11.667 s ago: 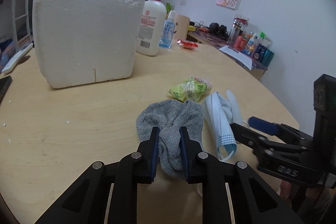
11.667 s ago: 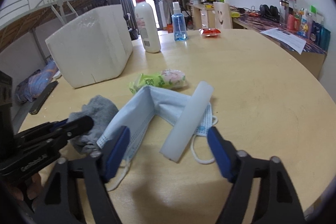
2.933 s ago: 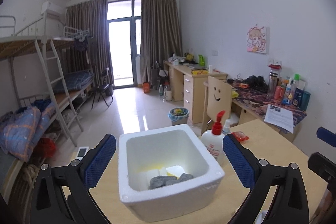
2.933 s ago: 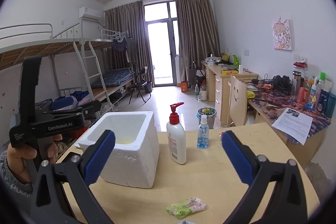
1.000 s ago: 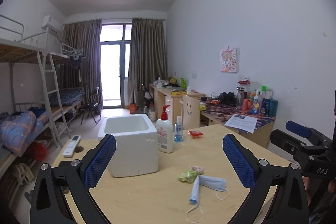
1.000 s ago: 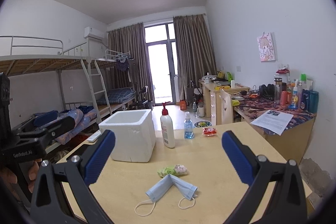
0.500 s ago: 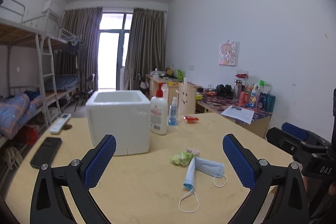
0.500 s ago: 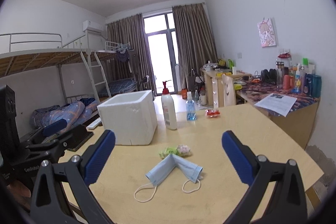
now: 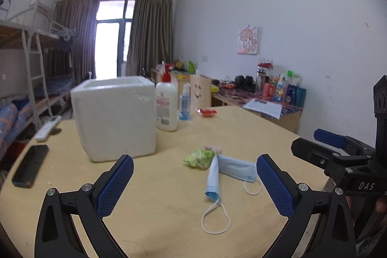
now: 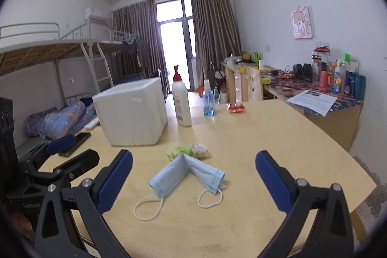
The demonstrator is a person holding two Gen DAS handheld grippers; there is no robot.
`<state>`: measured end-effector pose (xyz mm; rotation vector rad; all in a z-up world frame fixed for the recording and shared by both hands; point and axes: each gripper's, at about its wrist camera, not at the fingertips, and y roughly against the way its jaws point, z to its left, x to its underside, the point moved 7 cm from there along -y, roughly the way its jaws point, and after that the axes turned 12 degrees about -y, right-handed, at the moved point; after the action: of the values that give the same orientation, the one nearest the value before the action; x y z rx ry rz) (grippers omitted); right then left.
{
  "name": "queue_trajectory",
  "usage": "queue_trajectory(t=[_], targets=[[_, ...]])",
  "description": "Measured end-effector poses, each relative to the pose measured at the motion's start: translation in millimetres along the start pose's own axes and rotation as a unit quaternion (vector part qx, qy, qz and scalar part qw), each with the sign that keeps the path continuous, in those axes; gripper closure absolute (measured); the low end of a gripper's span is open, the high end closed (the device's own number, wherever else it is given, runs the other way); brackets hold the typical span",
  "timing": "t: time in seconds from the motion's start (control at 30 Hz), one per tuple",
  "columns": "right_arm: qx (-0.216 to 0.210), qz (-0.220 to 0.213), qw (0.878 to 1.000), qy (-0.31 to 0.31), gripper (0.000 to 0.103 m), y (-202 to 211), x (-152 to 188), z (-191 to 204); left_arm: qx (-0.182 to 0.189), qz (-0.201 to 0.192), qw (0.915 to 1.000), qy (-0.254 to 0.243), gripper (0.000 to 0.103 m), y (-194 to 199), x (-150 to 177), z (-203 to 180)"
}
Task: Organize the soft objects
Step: 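Move the right gripper to the blue face mask and close on it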
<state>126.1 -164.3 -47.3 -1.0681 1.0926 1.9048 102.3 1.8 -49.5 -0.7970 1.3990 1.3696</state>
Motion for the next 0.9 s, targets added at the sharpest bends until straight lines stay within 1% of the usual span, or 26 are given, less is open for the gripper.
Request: queue_trajectory(t=[0.13,0.3,0.37,0.5,0.6,0.7,0.8,0.9], targets=[[0.005,0.01,1.0,0.007,0.0,-9.0,4.1,-3.4,-0.004,0.014,0.9999,-0.001,0.001,-9.6,4.4,5.6],[0.006,0.028,1.0,0.011,0.0,-22.5,7.9,-3.8,-0.019,0.028,0.9994,-0.003,0.001,-17.1,10.2,18.4],[0.002,0.037,0.999,0.012,0.0,-29.6,9.4,-3.9,-0.018,0.031,0.9993,0.003,0.001,-20.3,11.7,23.2],[-0.019,0.074,0.997,0.01,0.0,-47.2,14.3,-1.9,-0.008,0.04,0.9991,0.008,0.001,-26.9,15.4,25.3],[-0.02,0.088,0.996,0.011,0.0,-55.7,16.3,-3.5,-0.004,0.047,0.9989,0.008,0.001,-32.6,17.7,25.6],[-0.033,0.116,0.993,0.01,0.0,-64.6,19.7,-6.3,-0.003,0.052,0.9983,0.026,0.001,-40.6,19.2,32.0],[-0.032,0.128,0.991,0.025,0.0,-69.8,21.3,-5.8,-0.003,0.073,0.9968,0.032,0.001,-52.0,24.0,36.4],[-0.042,0.137,0.989,0.033,0.0,-74.1,20.4,-4.2,0.0,0.085,0.9956,0.039,0.001,-59.6,26.2,38.8]])
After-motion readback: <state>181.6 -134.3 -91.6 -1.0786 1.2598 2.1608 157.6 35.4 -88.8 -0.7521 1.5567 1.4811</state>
